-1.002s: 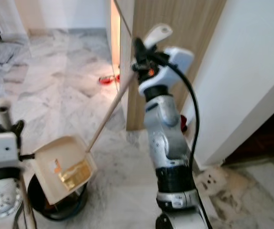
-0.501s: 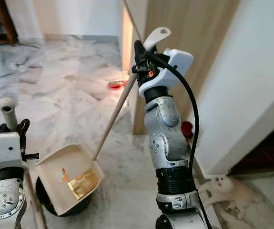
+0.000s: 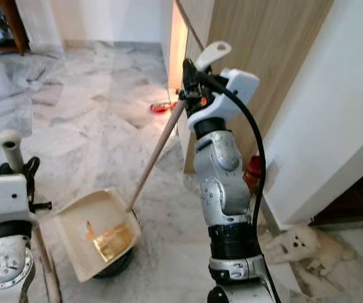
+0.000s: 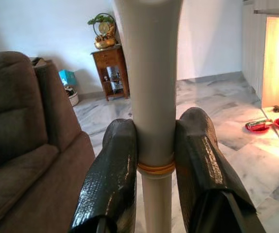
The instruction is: Sweep floor
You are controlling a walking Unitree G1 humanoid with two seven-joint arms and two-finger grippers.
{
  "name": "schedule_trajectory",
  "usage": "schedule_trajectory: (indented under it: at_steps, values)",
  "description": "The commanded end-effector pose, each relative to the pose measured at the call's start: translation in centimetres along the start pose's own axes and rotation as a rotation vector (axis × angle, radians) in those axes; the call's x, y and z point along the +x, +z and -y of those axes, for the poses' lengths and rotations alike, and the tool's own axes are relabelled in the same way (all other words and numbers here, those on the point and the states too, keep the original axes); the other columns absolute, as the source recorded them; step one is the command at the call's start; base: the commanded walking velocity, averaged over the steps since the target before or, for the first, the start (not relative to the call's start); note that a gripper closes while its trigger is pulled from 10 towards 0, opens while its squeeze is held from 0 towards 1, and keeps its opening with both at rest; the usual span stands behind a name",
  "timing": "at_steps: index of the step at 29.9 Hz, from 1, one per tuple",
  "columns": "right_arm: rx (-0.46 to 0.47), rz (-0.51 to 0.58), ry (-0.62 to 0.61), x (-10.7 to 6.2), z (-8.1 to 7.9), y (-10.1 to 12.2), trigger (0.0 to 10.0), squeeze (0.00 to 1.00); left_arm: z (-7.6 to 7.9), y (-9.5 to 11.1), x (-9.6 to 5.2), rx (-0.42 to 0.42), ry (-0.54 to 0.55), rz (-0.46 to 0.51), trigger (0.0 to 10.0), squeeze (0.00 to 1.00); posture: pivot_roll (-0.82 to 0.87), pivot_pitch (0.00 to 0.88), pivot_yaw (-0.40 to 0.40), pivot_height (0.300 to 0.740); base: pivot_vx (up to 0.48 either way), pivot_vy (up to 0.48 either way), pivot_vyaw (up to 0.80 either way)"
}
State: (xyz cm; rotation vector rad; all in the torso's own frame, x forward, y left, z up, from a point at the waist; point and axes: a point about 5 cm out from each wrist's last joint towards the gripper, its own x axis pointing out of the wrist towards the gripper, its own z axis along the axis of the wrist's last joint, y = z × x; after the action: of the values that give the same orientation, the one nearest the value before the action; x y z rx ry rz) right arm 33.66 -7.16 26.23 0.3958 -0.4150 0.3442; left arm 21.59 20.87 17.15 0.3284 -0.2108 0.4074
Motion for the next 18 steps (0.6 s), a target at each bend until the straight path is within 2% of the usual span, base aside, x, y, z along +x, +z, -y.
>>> schedule_trajectory:
  at_steps: [1,7,18]
  values:
    - [0.027,0.081,0.009,0.36,-0.41,1.78,10.0,0.0,0.13,1.05,0.1,0.002,-0.003,0.053,10.0,0.0,0.1,0.047,-0.065,0.74,0.0,0.255,0.0]
    - [0.03,0.082,0.009,0.34,-0.43,1.77,10.0,0.0,0.3,1.19,0.16,-0.006,-0.008,0.053,10.0,0.0,0.1,0.042,-0.063,0.74,0.0,0.091,0.0]
    - [0.031,0.082,0.009,0.36,-0.47,1.77,10.0,0.0,0.27,1.16,0.23,-0.012,-0.005,0.046,10.0,0.0,0.1,0.041,-0.061,0.74,0.0,0.48,0.0]
